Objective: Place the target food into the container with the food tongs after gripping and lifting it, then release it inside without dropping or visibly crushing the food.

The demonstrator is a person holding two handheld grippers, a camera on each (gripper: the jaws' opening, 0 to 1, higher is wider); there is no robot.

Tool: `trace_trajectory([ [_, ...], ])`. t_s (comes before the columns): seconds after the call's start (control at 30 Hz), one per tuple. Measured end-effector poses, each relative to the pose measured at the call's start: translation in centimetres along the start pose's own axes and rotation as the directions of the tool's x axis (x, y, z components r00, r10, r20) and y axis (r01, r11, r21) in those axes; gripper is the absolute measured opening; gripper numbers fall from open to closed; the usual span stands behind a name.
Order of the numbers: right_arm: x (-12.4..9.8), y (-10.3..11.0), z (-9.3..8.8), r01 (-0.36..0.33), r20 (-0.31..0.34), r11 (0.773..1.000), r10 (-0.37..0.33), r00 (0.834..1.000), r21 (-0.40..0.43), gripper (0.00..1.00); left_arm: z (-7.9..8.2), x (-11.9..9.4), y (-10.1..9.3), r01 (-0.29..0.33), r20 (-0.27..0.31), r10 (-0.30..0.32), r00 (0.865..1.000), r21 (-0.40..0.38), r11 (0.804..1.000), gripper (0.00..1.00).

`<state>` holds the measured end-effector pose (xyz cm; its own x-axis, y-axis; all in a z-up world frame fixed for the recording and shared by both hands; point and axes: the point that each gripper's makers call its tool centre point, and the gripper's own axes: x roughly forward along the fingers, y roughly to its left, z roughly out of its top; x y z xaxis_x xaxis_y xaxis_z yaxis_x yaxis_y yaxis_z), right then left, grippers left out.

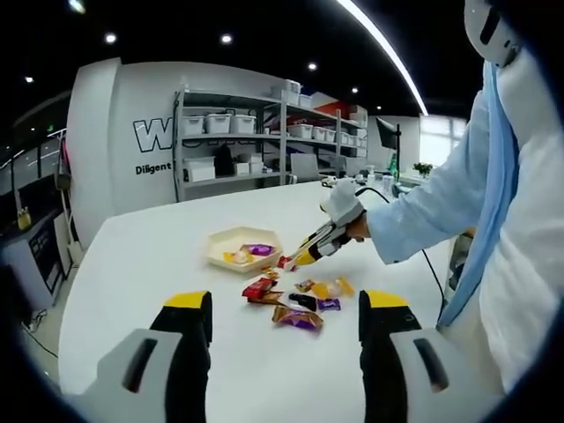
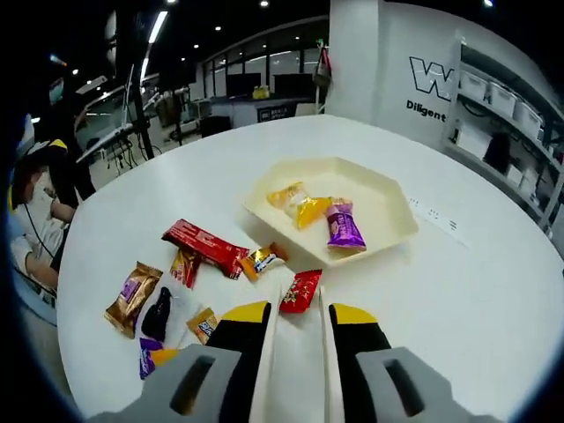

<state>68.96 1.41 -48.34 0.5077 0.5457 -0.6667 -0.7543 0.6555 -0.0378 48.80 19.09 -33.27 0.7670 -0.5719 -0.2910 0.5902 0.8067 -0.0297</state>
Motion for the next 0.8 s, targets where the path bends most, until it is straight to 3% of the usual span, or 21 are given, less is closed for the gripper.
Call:
trace_trajectory([
  [0.8,-2.0,0.2,0.8,-0.031,0.039,1.0,0.031,0.999,0.006,0.15,0.2,-0.6,1.0,-0.037,0.002,0.037,0.999,0.002,0.999,0.65],
])
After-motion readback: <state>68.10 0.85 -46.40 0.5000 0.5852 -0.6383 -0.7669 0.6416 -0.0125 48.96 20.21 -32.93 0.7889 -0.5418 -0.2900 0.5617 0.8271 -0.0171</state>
